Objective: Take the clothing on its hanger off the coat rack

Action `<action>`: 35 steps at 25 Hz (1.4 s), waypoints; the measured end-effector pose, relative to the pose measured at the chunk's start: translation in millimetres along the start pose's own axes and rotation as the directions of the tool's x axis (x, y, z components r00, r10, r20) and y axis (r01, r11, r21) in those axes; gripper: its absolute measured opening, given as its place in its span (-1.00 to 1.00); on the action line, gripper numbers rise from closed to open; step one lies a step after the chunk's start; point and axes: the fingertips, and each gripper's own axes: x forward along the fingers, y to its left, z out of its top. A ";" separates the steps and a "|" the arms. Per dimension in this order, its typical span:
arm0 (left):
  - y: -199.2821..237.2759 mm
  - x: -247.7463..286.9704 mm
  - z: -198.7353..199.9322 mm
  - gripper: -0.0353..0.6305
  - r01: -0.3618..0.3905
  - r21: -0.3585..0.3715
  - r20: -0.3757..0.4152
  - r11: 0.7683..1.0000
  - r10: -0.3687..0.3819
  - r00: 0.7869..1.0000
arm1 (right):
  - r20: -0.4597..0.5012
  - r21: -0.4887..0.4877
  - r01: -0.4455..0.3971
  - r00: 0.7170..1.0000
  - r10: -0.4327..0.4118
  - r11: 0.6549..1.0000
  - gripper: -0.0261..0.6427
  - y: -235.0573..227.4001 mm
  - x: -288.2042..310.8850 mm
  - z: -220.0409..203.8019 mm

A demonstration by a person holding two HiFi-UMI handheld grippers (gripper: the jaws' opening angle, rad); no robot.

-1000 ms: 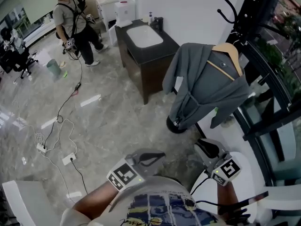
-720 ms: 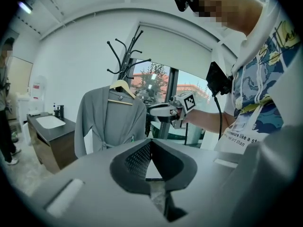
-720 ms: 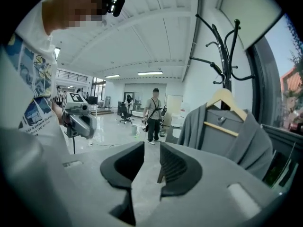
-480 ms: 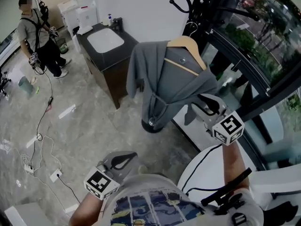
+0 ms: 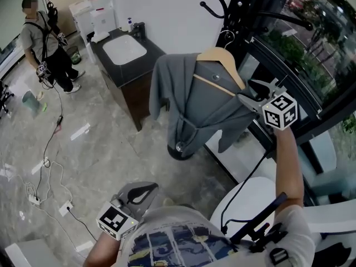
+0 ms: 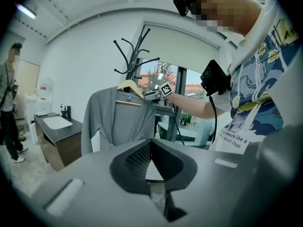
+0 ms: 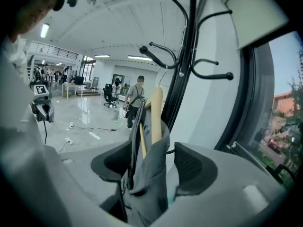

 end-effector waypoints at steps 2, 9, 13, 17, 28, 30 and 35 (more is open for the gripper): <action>2.9 -1.1 0.7 -0.88 -0.012 -0.007 -0.004 1.000 0.012 1.000 | -0.027 0.049 -0.090 0.995 0.091 0.995 -0.09 0.5 15.5 -2.5; 7.2 -5.7 -3.1 -0.88 -0.041 -0.021 -0.002 0.999 0.041 0.999 | -0.111 0.083 -0.231 0.964 0.240 0.969 -0.19 8.2 50.1 -8.5; 11.1 -15.5 -7.3 -0.88 -0.066 -0.030 -0.004 0.997 0.066 0.998 | -0.108 0.061 -0.220 0.968 0.225 0.974 -0.84 7.5 51.3 -7.3; 9.9 -22.6 -9.6 -0.88 -0.068 -0.026 0.002 0.997 0.068 0.998 | -0.096 0.075 -0.193 0.975 0.199 0.978 -0.85 6.6 48.2 -5.6; -1.0 -53.4 -17.7 -0.88 -0.072 -0.035 0.021 0.997 0.073 0.997 | -0.079 0.035 -0.120 0.989 0.123 0.992 -0.86 21.0 9.1 14.9; -5.0 -56.4 -17.4 -0.88 -0.066 -0.031 0.024 0.997 0.066 0.998 | -0.070 0.033 -0.110 0.991 0.112 0.993 -0.86 20.3 -4.3 21.7; -15.4 -67.4 -19.4 -0.88 -0.021 -0.021 0.040 1.000 0.022 0.999 | -0.055 0.010 -0.052 0.997 0.053 0.999 -0.86 33.6 -56.7 40.1</action>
